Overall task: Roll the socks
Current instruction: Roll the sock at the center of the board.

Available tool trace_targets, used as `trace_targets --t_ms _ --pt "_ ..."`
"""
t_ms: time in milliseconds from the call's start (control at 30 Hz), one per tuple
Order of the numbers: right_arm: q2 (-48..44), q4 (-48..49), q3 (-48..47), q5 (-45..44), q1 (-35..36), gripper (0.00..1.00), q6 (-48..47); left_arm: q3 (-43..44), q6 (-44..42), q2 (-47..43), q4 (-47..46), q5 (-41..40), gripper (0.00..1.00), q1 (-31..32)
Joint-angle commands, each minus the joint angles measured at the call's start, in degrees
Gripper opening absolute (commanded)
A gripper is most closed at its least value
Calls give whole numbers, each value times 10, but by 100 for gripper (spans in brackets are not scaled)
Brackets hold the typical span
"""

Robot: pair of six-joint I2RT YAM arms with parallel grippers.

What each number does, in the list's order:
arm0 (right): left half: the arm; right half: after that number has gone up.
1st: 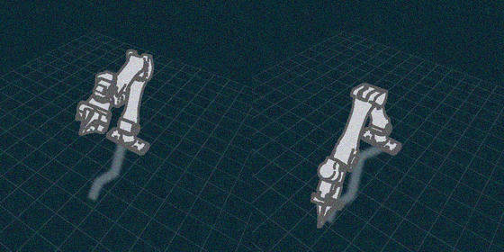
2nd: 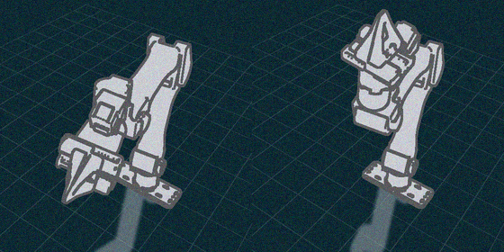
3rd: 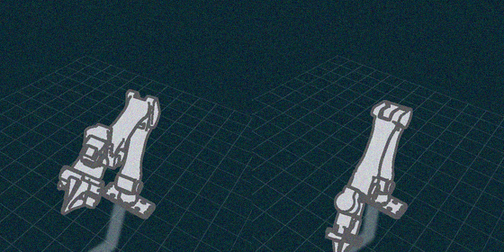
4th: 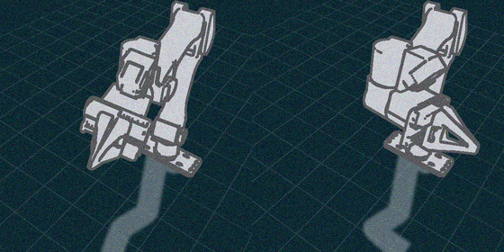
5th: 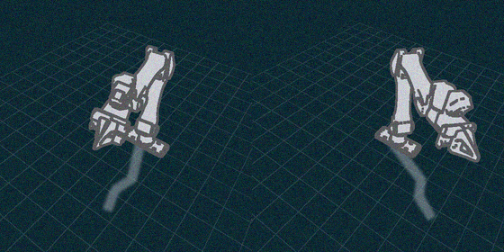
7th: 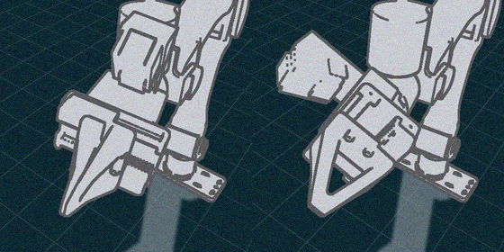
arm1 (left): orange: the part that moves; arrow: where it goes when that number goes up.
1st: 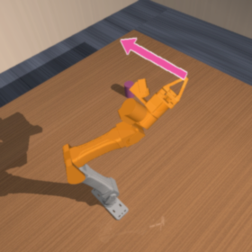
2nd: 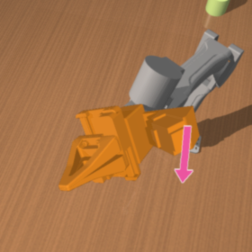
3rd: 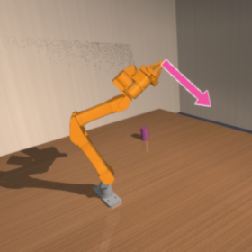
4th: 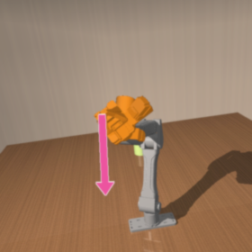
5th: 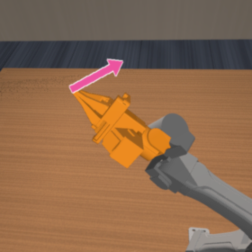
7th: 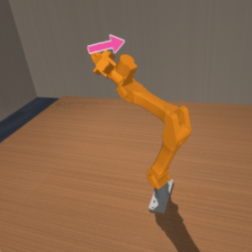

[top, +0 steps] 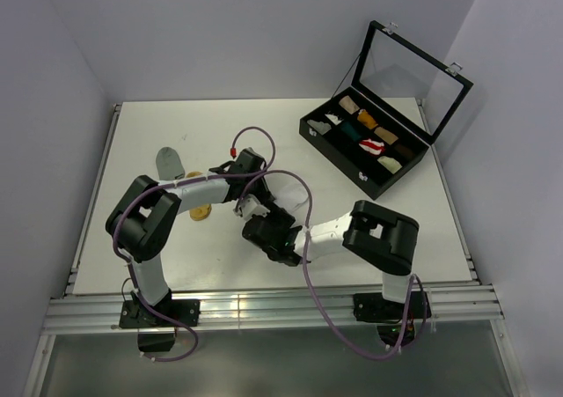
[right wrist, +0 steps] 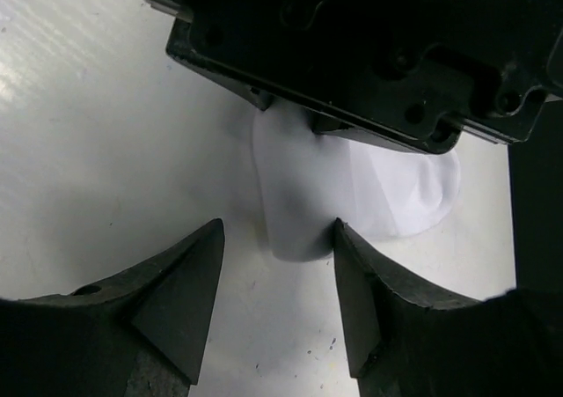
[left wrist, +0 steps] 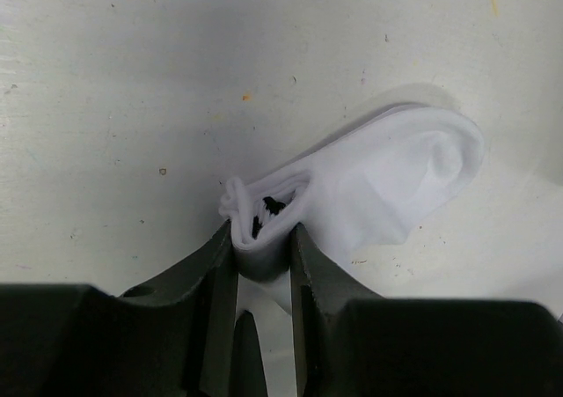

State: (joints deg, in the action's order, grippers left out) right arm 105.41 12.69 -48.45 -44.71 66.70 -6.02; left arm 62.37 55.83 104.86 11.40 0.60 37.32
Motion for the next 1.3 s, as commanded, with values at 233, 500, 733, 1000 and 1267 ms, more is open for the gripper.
trace_targets --t_ms 233,500,733,1000,1267 --pt "62 -63 -45 -37 -9 38 56 -10 -26 22 63 -11 24 8" --pt "38 -96 -31 44 -41 0 116 -14 -18 9 58 -1 26 8" --pt "-44 -69 17 249 -106 0 157 -17 16 -32 58 -3 56 6" --pt "-95 -32 52 512 -205 0 212 -50 72 -92 45 -44 75 -10" --pt "-36 30 50 783 -353 0 319 -86 78 -135 14 -51 77 -21"
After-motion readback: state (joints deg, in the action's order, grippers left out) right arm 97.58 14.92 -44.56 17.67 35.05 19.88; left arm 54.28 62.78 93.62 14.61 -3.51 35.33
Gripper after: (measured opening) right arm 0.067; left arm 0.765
